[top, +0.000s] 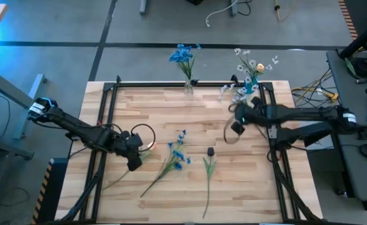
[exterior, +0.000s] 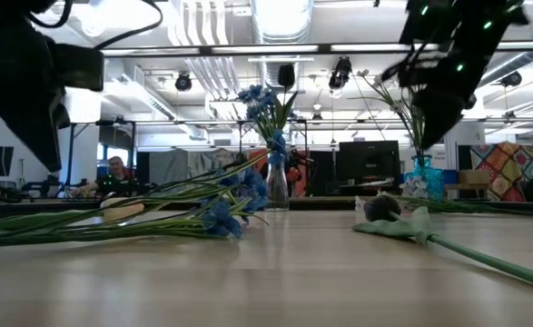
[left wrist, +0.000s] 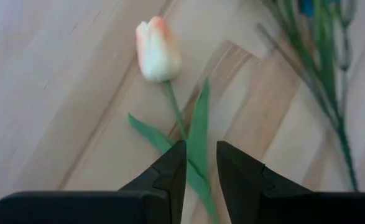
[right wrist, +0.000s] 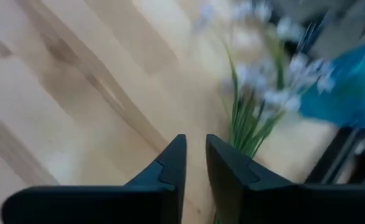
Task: Sort flowers into vase by color
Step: Put the white flowers into the blue vase
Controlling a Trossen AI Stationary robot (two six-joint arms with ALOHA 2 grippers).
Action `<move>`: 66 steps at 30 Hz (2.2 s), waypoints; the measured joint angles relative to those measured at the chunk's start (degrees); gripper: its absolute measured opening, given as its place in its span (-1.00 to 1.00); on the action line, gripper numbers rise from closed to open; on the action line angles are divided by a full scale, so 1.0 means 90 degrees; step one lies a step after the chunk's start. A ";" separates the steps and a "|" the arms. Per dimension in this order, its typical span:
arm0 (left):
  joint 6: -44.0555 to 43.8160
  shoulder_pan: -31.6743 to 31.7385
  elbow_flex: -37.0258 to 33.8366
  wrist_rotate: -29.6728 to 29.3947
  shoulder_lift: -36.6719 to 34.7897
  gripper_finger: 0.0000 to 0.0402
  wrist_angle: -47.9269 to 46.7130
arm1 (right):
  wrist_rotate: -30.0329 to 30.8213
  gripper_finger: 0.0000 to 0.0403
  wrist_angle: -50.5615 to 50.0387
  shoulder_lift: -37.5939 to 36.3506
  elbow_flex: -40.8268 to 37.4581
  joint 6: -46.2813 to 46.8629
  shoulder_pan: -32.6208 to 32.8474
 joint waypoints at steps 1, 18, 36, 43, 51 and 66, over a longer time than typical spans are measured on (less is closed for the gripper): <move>0.0000 0.0000 -0.0050 -0.0002 -0.0002 -0.63 -0.0005 | -0.0331 -0.68 0.0003 0.0058 -0.0007 -0.0148 -0.0353; 0.0071 0.0000 -0.0410 0.0001 -0.0031 -0.63 0.0362 | -0.1761 0.03 0.0576 0.2261 -0.0006 -0.1169 -0.3165; 0.0070 0.0000 -0.0459 0.0118 -0.0031 -0.63 0.0669 | -0.2282 -0.54 0.0626 0.2420 0.0000 -0.1416 -0.3274; 0.0195 0.0000 -0.0470 0.0050 -0.0031 -0.63 0.0936 | -0.2312 -0.92 0.0629 0.1065 -0.0010 -0.1416 -0.2557; 0.0697 0.0000 -0.0481 -0.0365 -0.0031 -0.63 0.1640 | -0.2125 -0.91 0.0793 -0.1007 -0.0010 -0.1407 -0.1659; 0.1581 0.0015 -0.0515 -0.0884 0.0121 -0.63 0.2797 | -0.0696 -0.91 0.2000 -0.3986 -0.0010 -0.2212 -0.0837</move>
